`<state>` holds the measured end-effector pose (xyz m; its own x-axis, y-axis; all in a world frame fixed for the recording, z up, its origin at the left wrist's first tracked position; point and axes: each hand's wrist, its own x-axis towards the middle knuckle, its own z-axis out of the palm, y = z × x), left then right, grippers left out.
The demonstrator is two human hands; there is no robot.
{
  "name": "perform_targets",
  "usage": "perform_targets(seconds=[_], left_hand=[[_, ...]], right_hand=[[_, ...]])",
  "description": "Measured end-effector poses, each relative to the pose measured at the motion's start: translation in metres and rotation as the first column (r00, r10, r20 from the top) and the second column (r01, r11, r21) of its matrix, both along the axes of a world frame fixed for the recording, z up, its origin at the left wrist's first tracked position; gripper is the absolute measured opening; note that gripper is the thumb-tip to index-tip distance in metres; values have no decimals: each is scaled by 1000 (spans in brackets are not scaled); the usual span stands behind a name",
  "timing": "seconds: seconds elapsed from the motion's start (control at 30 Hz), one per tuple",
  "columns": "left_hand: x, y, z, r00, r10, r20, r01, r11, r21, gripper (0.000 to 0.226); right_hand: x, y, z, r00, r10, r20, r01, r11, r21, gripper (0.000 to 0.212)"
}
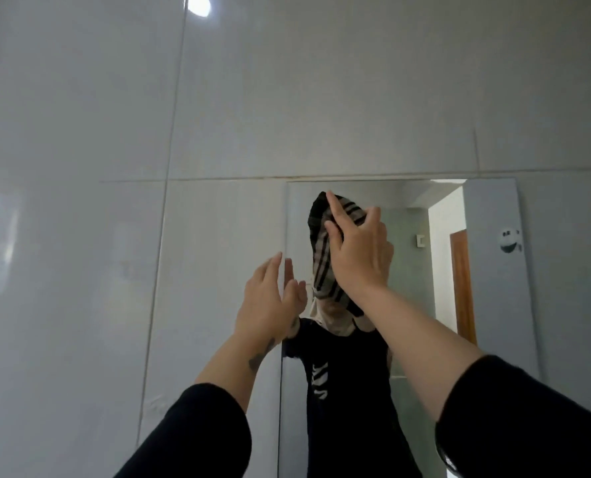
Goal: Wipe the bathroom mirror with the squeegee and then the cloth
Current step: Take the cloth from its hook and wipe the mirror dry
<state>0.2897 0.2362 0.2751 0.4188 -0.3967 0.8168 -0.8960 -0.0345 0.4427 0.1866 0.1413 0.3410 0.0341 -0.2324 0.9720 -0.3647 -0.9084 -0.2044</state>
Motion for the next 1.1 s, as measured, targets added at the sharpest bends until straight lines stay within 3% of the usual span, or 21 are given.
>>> perform_targets(seconds=[0.23, 0.4, 0.63, 0.83, 1.1], left_hand=[[7, -29, 3, 983, 170, 75, -181, 964, 197, 81], [32, -50, -3, 986, 150, 73, -162, 965, 206, 102], [37, -56, -11, 981, 159, 106, -176, 969, 173, 110], [35, -54, -12, 985, 157, 79, -167, 973, 157, 110], [37, -57, -12, 982, 161, 100, -175, 972, 159, 112]], right_hand=[[28, 7, 57, 974, -214, -76, 217, 976, 27, 48], [77, -9, 62, 920, -362, -147, 350, 931, -100, 64], [85, -32, 48, 910, -413, -42, 387, 881, -272, 57], [61, -52, 48, 904, -427, -15, 410, 879, -243, 57], [-10, -103, 52, 862, -507, 27, 507, 859, -72, 58]])
